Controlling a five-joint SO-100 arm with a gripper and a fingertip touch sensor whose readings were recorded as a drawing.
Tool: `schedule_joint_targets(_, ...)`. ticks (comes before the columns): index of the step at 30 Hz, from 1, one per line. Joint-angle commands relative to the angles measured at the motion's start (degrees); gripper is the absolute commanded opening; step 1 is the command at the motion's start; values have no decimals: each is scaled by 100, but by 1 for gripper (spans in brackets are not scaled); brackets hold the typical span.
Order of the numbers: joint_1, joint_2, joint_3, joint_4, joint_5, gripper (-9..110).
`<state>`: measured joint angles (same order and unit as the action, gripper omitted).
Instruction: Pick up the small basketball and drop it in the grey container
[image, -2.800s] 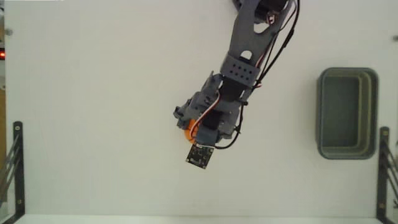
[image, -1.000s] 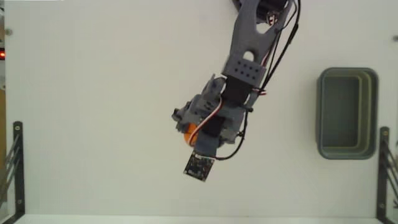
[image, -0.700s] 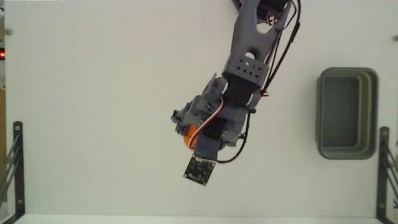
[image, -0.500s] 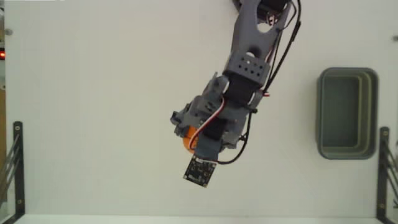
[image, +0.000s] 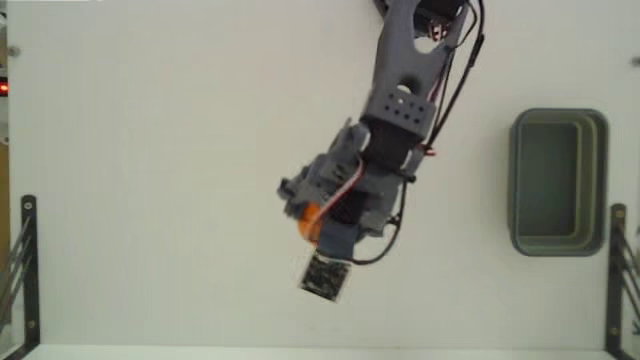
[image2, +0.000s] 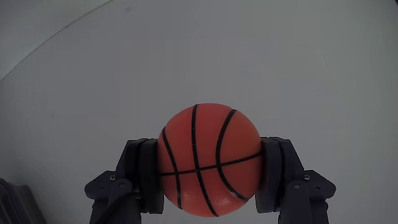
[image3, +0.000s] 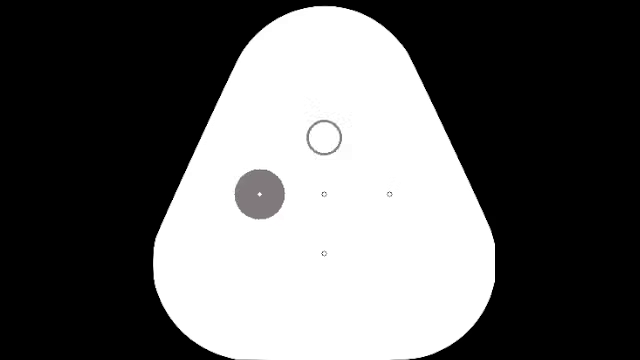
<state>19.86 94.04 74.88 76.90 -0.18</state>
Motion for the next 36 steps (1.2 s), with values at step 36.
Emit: schedule_joint_targets(36, -3257, -9, -620, 282, 18, 79)
